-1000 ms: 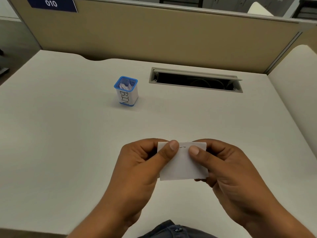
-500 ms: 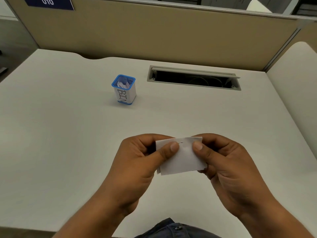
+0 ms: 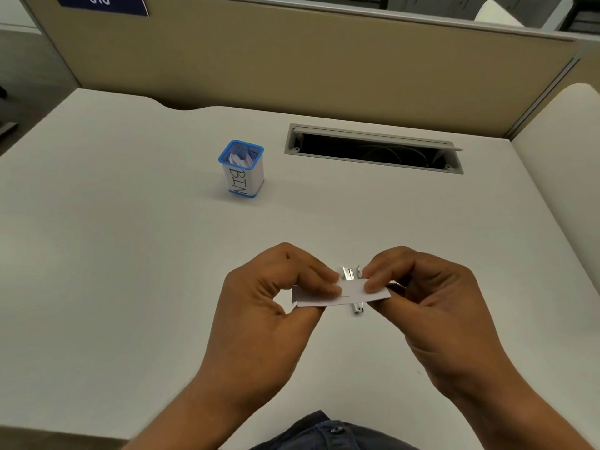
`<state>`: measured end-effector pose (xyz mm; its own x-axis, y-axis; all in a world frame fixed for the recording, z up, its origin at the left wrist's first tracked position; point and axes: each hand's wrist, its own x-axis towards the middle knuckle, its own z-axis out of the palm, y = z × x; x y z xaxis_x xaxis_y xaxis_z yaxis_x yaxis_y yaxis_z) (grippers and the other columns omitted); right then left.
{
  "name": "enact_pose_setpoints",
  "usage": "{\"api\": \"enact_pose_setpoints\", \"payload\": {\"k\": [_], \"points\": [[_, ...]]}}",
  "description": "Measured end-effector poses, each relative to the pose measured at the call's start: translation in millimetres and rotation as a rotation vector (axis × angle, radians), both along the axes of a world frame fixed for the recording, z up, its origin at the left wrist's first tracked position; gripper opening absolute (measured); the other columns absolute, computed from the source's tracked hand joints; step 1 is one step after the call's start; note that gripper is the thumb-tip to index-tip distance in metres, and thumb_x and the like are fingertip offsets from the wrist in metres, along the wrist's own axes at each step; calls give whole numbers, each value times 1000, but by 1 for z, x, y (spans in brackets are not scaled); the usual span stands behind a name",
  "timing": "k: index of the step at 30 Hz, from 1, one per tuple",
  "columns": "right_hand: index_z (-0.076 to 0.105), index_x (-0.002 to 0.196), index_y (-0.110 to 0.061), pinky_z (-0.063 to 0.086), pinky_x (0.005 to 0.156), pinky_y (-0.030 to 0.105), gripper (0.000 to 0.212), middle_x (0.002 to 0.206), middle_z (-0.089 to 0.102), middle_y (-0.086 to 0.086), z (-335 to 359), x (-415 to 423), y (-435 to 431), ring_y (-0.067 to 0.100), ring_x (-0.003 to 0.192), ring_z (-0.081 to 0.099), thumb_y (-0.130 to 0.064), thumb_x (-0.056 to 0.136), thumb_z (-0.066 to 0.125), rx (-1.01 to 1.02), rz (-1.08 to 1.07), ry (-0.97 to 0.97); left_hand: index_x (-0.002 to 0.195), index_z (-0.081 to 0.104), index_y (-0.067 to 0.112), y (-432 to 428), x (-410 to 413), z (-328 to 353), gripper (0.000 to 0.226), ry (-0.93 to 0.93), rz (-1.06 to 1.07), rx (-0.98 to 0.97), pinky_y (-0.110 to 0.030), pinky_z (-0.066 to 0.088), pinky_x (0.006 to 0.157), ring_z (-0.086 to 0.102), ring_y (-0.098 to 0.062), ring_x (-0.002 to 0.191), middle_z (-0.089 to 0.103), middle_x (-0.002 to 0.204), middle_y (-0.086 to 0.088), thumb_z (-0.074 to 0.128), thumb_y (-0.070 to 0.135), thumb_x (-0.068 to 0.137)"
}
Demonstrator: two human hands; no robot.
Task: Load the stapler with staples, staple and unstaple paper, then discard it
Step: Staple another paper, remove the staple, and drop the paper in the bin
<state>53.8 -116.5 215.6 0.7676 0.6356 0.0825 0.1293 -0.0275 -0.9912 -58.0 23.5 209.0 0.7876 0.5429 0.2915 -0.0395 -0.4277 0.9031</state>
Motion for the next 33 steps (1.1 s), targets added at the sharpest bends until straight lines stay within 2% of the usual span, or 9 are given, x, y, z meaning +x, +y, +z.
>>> {"api": "enact_pose_setpoints", "payload": {"k": [2, 5, 11, 15, 21, 24, 27, 30, 33], "points": [[74, 63, -26, 54, 63, 27, 27, 77, 73, 0, -1, -1, 2, 22, 71, 67, -1, 73, 79, -22, -15, -6, 71, 74, 22, 2, -2, 1, 27, 36, 8, 9, -10, 50, 70, 70, -8, 83, 72, 81, 13, 79, -4, 74], [77, 71, -25, 54, 58, 45, 23, 74, 72, 5, -4, 1, 4, 43, 69, 60, -4, 77, 80, -133, -24, -38, 79, 75, 34, 8, -4, 5, 8, 223, -48, 80, -6, 45, 71, 62, 1, 93, 68, 93, 23, 79, 30, 74], [78, 82, -30, 60, 61, 35, 22, 74, 74, 4, -1, 7, 17, 32, 71, 67, -8, 78, 77, -197, 10, -28, 97, 72, 44, 19, -3, 7, 23, 349, -165, 98, -11, 48, 65, 62, 3, 88, 66, 88, 23, 66, 53, 77], [78, 90, -27, 59, 68, 28, 21, 81, 76, 2, 0, 4, 28, 21, 78, 70, -11, 77, 81, -127, 41, 107, 88, 76, 34, 27, -6, 2, 8, 247, -116, 36, -12, 49, 63, 66, -4, 78, 70, 78, 17, 69, 36, 85], [77, 87, -16, 57, 61, 22, 23, 90, 79, 8, -2, -5, 37, 21, 72, 74, -16, 64, 75, -22, 83, 351, 96, 78, 25, 40, -7, -8, 30, 139, -46, -482, -31, 61, 67, 71, -28, 76, 74, 79, -5, 73, 41, 70], [74, 76, -14, 54, 56, 24, 16, 80, 75, 8, -6, -8, 42, 21, 64, 70, -15, 61, 75, 49, 11, 405, 103, 77, 21, 48, -8, -8, 27, 141, -203, -654, -27, 58, 60, 71, -28, 67, 70, 73, -8, 71, 25, 77], [74, 67, -16, 45, 48, 17, 14, 66, 69, 1, -4, -8, 47, 11, 56, 60, -4, 72, 73, 34, 4, 330, 101, 77, 20, 55, -10, -7, 21, 128, -267, -705, -26, 57, 57, 73, -26, 63, 70, 69, -9, 64, 10, 89], [72, 59, -12, 48, 49, 15, 46, 76, 73, 2, -7, -8, 51, 10, 63, 68, 19, 85, 51, -7, 5, 357, 89, 80, 19, 60, -10, -7, 31, 103, -262, -679, -22, 56, 58, 72, -21, 65, 75, 80, -9, 56, -1, 93], [74, 58, -9, 52, 51, 17, 43, 85, 78, 9, -9, -7, 58, 13, 70, 73, 16, 83, 49, -3, 15, 473, 84, 81, 15, 66, -7, -8, 32, 101, -246, -628, -18, 54, 60, 71, -19, 66, 74, 78, 1, 54, -2, 91]]}}
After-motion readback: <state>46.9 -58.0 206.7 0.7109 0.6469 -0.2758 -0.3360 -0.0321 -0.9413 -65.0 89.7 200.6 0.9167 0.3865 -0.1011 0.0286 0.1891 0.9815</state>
